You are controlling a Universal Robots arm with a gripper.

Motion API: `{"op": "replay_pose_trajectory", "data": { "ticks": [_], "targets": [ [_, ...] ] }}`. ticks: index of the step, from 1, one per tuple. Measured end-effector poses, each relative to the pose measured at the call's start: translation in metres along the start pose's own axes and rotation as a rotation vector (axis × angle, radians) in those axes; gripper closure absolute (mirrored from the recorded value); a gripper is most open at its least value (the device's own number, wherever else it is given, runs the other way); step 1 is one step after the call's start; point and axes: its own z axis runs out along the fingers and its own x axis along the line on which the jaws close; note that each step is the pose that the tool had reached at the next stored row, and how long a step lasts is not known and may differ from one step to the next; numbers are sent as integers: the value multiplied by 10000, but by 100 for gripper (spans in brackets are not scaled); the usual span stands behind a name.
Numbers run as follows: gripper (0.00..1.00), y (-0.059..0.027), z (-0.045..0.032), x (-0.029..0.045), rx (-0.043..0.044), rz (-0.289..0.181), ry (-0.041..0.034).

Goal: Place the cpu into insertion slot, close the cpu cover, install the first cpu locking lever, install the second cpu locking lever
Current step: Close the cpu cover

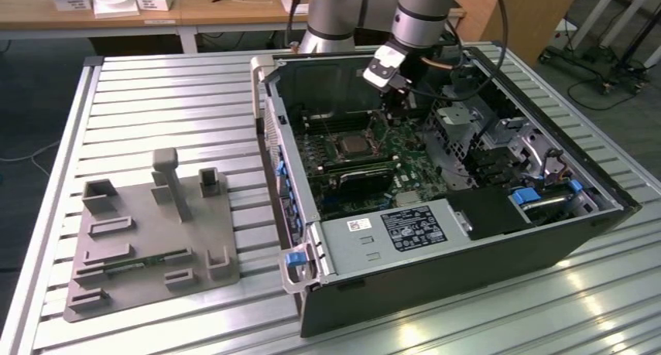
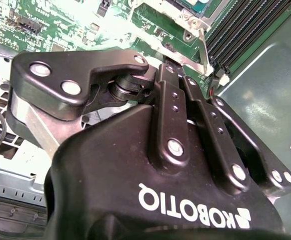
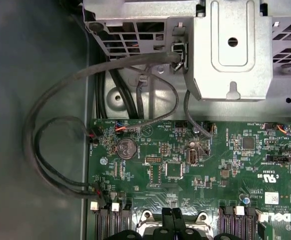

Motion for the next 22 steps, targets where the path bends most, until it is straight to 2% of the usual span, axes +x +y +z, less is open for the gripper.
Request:
{"op": "replay_pose_trajectory", "data": {
  "ticks": [22],
  "targets": [
    [90, -141, -1, 1, 0, 0, 0]
  ]
}}
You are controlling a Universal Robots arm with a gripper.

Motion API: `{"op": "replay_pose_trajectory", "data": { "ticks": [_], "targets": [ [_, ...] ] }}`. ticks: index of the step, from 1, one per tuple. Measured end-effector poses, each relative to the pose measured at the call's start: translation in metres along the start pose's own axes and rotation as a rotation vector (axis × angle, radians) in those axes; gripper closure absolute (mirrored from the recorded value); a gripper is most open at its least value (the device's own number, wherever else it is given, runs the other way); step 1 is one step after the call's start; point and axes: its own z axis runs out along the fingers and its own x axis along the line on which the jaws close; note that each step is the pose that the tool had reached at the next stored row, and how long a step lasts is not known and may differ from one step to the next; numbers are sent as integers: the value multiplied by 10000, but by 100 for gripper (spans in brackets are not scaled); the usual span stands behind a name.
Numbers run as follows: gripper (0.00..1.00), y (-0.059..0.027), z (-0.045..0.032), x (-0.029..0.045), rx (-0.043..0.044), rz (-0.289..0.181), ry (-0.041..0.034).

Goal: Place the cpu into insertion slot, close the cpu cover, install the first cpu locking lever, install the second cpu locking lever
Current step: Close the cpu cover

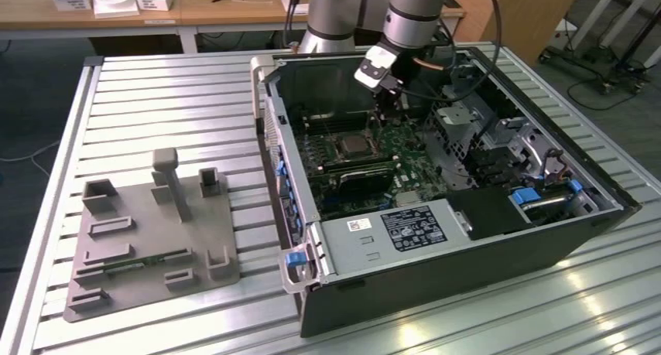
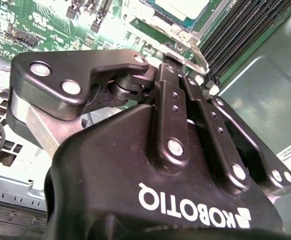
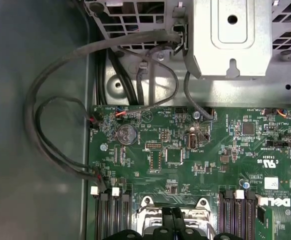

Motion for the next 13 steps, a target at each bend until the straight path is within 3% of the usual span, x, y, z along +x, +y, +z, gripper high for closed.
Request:
{"op": "replay_pose_trajectory", "data": {
  "ticks": [13],
  "targets": [
    [90, -119, 1, 1, 0, 0, 0]
  ]
}}
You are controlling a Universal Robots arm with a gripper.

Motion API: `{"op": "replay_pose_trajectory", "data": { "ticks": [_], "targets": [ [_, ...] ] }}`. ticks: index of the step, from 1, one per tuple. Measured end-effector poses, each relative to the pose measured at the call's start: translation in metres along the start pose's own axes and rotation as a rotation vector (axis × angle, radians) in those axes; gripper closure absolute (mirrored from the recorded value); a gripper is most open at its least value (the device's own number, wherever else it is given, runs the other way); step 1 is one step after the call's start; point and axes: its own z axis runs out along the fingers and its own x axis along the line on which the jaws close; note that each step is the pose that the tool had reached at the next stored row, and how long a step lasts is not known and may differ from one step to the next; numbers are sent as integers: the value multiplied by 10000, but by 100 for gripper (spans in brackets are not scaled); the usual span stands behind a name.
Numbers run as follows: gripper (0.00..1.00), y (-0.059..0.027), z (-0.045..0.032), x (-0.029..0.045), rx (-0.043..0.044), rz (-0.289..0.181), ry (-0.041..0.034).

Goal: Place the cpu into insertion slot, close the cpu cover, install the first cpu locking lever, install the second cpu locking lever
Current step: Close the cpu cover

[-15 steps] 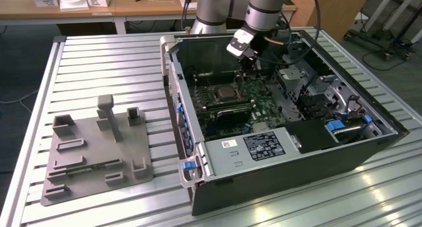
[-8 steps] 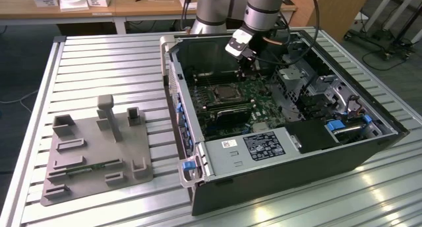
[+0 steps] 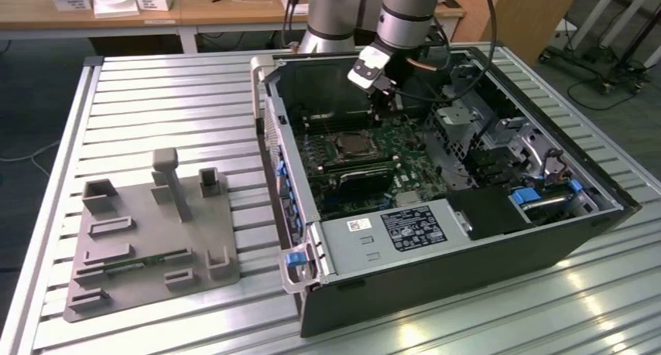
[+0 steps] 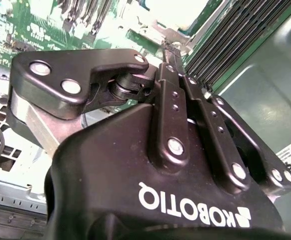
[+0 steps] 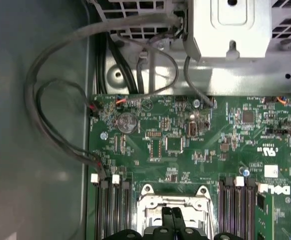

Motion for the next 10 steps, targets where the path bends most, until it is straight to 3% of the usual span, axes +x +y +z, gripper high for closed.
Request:
{"op": "replay_pose_trajectory", "data": {
  "ticks": [10],
  "targets": [
    [90, -230, 41, -3, 0, -6, 0]
  ]
}}
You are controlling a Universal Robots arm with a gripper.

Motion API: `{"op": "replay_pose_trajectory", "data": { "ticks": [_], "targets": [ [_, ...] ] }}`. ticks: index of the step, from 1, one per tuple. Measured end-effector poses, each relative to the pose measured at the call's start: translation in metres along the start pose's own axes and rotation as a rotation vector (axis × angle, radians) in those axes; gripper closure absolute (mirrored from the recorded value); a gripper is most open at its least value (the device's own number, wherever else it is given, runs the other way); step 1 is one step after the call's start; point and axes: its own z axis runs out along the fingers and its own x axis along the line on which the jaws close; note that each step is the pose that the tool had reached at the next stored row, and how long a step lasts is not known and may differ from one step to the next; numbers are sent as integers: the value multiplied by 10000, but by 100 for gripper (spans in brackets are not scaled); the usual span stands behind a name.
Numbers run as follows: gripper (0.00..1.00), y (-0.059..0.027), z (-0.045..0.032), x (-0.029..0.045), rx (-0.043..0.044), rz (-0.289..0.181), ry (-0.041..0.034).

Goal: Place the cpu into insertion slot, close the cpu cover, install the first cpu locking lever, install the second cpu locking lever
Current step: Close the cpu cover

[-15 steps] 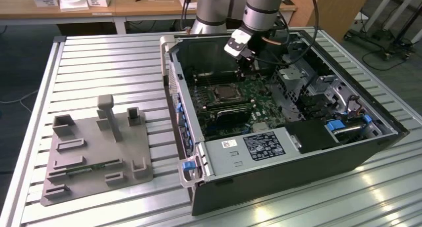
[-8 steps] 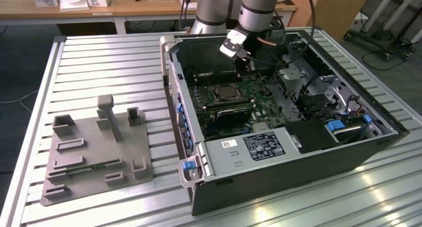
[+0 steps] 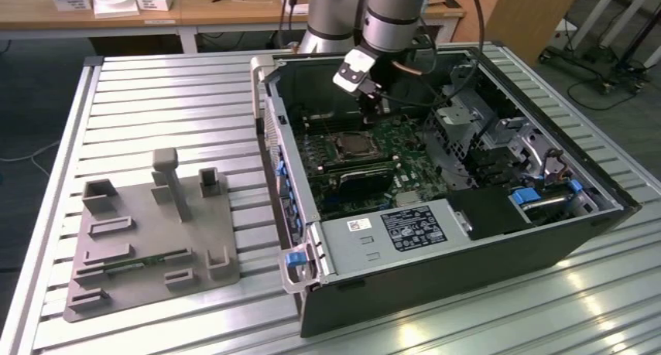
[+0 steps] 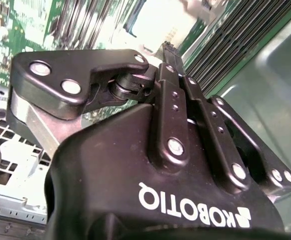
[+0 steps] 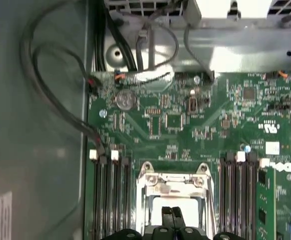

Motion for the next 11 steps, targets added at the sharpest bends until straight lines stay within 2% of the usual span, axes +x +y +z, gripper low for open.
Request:
{"op": "replay_pose_trajectory", "data": {
  "ticks": [11],
  "targets": [
    [90, -218, 117, 1, 0, 0, 1]
  ]
}}
